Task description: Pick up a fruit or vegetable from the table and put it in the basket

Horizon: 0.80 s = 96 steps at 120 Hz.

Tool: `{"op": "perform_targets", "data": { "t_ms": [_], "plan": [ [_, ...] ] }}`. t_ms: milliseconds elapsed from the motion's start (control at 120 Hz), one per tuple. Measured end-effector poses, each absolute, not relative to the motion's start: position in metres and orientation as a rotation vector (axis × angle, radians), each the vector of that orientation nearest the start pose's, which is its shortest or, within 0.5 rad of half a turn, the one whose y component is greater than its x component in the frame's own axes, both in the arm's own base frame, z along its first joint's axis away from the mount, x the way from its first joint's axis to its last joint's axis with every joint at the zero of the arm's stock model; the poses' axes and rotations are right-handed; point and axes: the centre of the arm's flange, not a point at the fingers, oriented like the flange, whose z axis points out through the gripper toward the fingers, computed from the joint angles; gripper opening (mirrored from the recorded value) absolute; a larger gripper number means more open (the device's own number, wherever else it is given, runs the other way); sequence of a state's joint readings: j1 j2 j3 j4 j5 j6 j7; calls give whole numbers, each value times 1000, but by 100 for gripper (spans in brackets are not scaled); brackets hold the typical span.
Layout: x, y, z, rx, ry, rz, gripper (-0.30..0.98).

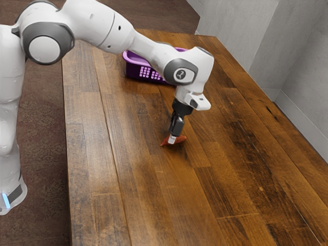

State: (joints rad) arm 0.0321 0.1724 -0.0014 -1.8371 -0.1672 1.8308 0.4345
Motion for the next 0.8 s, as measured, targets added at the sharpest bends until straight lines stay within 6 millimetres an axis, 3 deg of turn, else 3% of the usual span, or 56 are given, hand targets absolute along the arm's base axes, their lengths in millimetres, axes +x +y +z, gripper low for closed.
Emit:
{"op": "perform_targets", "data": {
  "t_ms": [283,508,800],
  "plan": [
    [593,4,411,-3275,595,234,67],
    [595,5,411,-3273,604,224,33],
    [595,6,423,-3261,611,168,15]
  ]
}}
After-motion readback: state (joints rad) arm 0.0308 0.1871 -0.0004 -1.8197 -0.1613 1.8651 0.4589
